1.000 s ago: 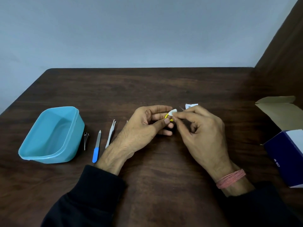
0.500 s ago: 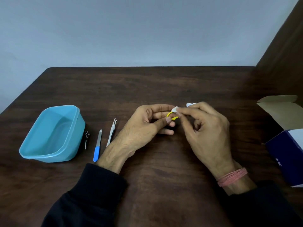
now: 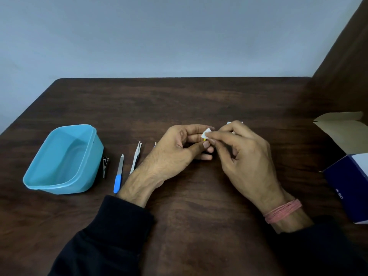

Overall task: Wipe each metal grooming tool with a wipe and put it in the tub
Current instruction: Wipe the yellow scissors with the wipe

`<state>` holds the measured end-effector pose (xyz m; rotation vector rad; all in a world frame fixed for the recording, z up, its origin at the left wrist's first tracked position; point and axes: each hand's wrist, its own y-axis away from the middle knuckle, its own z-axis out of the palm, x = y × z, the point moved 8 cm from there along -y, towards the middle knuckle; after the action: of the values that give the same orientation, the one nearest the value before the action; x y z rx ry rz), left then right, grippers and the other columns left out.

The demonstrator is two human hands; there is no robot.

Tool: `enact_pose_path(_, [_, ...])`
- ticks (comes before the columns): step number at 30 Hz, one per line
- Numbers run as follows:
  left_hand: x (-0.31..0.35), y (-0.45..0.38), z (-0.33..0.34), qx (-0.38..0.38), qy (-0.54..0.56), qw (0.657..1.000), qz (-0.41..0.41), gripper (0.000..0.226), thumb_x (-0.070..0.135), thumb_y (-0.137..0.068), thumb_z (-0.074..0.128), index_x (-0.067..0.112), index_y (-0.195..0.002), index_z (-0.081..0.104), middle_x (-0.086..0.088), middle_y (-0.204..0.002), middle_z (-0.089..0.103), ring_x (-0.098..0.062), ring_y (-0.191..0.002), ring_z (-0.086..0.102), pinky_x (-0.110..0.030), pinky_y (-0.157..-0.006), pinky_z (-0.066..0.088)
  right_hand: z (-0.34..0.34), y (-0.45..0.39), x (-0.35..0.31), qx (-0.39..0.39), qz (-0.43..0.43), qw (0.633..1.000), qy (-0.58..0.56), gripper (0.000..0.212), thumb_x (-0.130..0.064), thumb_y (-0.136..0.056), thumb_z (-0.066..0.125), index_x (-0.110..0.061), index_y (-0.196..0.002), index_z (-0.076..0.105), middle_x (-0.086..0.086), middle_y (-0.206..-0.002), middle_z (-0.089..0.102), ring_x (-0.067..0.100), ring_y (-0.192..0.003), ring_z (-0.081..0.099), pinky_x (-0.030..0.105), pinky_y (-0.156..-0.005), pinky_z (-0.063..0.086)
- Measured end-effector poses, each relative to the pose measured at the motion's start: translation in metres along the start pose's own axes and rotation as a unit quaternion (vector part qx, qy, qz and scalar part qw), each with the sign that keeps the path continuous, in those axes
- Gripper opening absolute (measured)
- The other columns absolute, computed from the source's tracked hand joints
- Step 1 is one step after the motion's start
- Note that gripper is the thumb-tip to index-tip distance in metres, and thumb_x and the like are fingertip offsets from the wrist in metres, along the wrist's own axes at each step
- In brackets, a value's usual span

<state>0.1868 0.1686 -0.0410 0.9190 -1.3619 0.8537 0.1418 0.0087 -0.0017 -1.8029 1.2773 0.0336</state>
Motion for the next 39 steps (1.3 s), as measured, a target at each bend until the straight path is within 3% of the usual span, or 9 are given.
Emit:
enact_pose_path(7, [0.000, 0.000, -0.001, -0.004, -0.007, 1.000, -0.003, 0.035, -0.003, -0.109, 0.066, 0.005, -0.142, 0.069, -0.007, -0.109, 0.084, -0.014, -0.101, 0.078, -0.030, -0.093, 0.068, 0.000, 0.000, -0.001, -0.007, -0.005, 1.000, -0.001, 0.025, -0.004, -0.102, 0.077, -0.021, -0.117, 0.086, -0.008, -0.105, 0.068, 0.011, -0.091, 0.067, 0.034, -0.080, 0.059])
enact_pose_path(15, [0.001, 0.000, -0.004, 0.021, 0.029, 0.999, -0.037, 0.031, 0.014, -0.119, 0.052, 0.003, -0.143, 0.068, -0.007, -0.099, 0.080, -0.014, -0.093, 0.078, -0.034, -0.086, 0.070, 0.005, 0.002, -0.004, -0.040, -0.009, 0.999, -0.018, 0.020, -0.007, -0.104, 0.078, -0.021, -0.116, 0.087, -0.010, -0.101, 0.068, -0.006, -0.080, 0.056, 0.012, -0.075, 0.042])
enact_pose_path(17, [0.001, -0.001, -0.004, 0.036, 0.008, 0.999, -0.033, 0.033, 0.019, -0.119, 0.054, 0.005, -0.146, 0.067, -0.005, -0.093, 0.077, -0.012, -0.086, 0.077, -0.034, -0.084, 0.071, 0.005, 0.002, -0.005, -0.054, -0.023, 0.998, -0.016, 0.023, -0.004, -0.102, 0.077, -0.020, -0.114, 0.087, -0.009, -0.102, 0.069, -0.002, -0.082, 0.059, 0.018, -0.073, 0.048])
enact_pose_path(20, [0.000, -0.002, -0.003, 0.066, -0.033, 0.997, -0.028, 0.034, 0.017, -0.114, 0.065, 0.007, -0.146, 0.069, 0.002, -0.083, 0.076, -0.004, -0.069, 0.070, -0.027, -0.064, 0.069, 0.003, 0.004, -0.009, -0.068, -0.055, 0.996, 0.011, 0.024, -0.001, -0.099, 0.078, -0.021, -0.110, 0.086, -0.006, -0.104, 0.072, 0.017, -0.090, 0.069, 0.043, -0.074, 0.060])
enact_pose_path(21, [0.000, -0.003, -0.003, 0.073, -0.048, 0.996, -0.028, 0.034, 0.016, -0.112, 0.067, 0.007, -0.145, 0.070, 0.007, -0.080, 0.077, -0.002, -0.064, 0.069, -0.026, -0.059, 0.067, 0.004, 0.005, -0.010, -0.072, -0.064, 0.995, 0.028, 0.023, -0.003, -0.098, 0.079, -0.022, -0.110, 0.086, -0.006, -0.105, 0.072, 0.021, -0.092, 0.070, 0.046, -0.074, 0.060])
enact_pose_path(27, [0.004, -0.001, -0.004, 0.073, -0.065, 0.995, -0.031, 0.029, 0.020, -0.110, 0.071, 0.010, -0.137, 0.076, 0.003, -0.084, 0.082, 0.000, -0.057, 0.067, -0.024, -0.049, 0.062, 0.003, 0.006, -0.010, -0.072, -0.069, 0.994, 0.039, 0.018, -0.010, -0.102, 0.077, -0.024, -0.110, 0.085, -0.008, -0.108, 0.072, 0.019, -0.096, 0.069, 0.047, -0.073, 0.061])
enact_pose_path(33, [0.007, 0.003, -0.006, 0.078, -0.081, 0.993, -0.022, 0.029, 0.017, -0.109, 0.073, 0.010, -0.137, 0.075, -0.004, -0.097, 0.087, -0.014, -0.082, 0.083, -0.024, -0.041, 0.057, 0.002, 0.006, -0.012, -0.075, -0.084, 0.993, 0.030, 0.011, -0.017, -0.103, 0.078, -0.022, -0.109, 0.086, -0.008, -0.106, 0.073, 0.020, -0.096, 0.071, 0.046, -0.076, 0.061])
enact_pose_path(39, [0.005, 0.002, -0.009, 0.115, -0.115, 0.987, -0.010, 0.027, 0.021, -0.110, 0.072, 0.018, -0.137, 0.073, 0.003, -0.094, 0.087, -0.012, -0.040, 0.065, -0.019, -0.038, 0.047, -0.001, 0.004, -0.005, -0.075, -0.082, 0.993, 0.027, 0.015, -0.015, -0.101, 0.080, -0.024, -0.110, 0.088, -0.009, -0.103, 0.074, 0.013, -0.095, 0.071, 0.041, -0.079, 0.060])
